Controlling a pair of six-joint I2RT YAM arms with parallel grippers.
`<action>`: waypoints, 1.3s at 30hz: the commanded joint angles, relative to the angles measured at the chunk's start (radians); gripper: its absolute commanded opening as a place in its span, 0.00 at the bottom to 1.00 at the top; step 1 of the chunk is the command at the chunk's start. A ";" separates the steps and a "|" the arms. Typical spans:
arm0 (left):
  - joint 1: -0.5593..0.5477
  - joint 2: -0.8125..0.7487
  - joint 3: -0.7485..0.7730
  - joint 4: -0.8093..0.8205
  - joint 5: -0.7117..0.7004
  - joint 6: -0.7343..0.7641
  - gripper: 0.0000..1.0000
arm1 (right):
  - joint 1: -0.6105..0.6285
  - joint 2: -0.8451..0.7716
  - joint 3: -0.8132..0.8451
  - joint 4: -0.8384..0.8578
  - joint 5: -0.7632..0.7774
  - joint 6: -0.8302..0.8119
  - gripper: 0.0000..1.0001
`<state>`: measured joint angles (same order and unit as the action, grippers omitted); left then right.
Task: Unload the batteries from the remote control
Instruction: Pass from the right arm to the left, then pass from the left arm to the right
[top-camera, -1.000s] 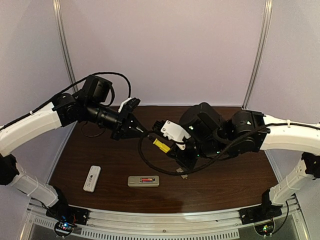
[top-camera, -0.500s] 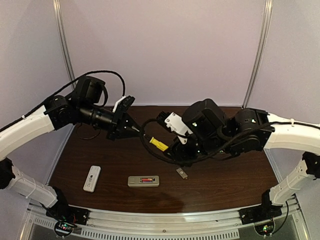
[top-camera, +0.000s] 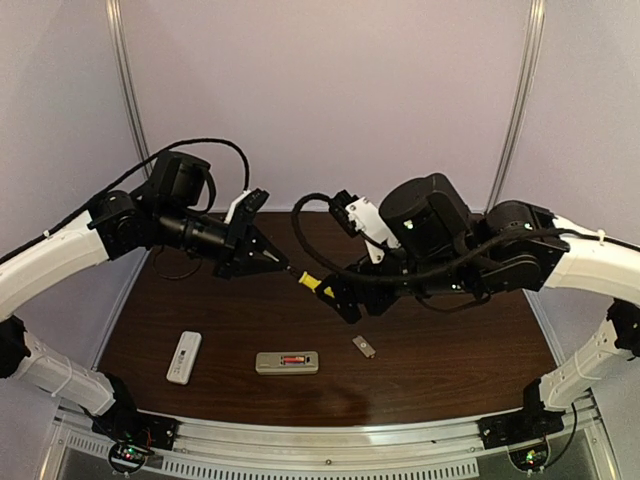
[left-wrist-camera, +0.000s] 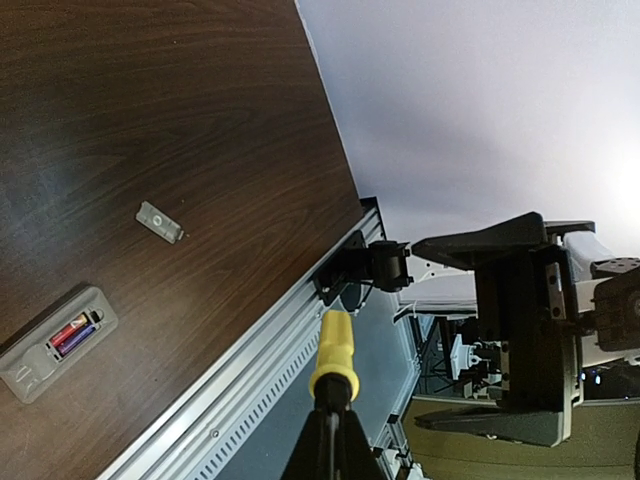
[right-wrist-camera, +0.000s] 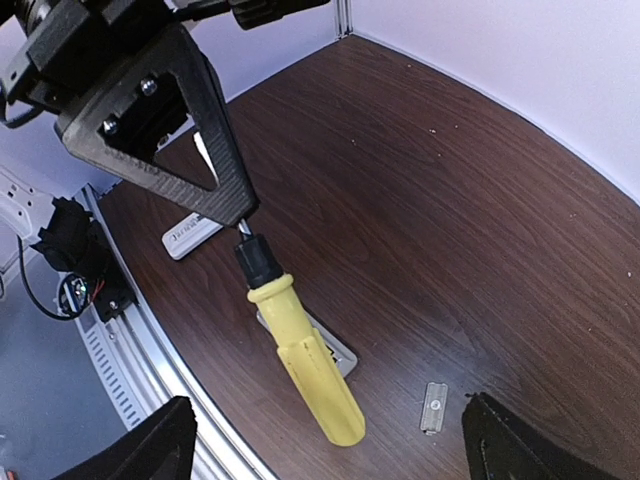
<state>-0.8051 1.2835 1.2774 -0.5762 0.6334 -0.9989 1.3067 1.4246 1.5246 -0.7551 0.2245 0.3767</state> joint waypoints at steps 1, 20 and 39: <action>0.003 0.004 0.040 0.059 -0.028 0.038 0.00 | -0.004 -0.011 0.054 -0.039 0.019 0.120 0.94; 0.004 0.093 0.189 0.160 -0.053 0.092 0.00 | -0.193 -0.154 -0.059 0.123 -0.150 0.398 0.95; 0.072 0.111 0.222 0.360 0.043 0.054 0.00 | -0.304 -0.215 -0.182 0.415 -0.411 0.505 0.96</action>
<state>-0.7494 1.3895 1.4681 -0.3374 0.6304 -0.9298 1.0153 1.2007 1.3548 -0.4202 -0.1280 0.8536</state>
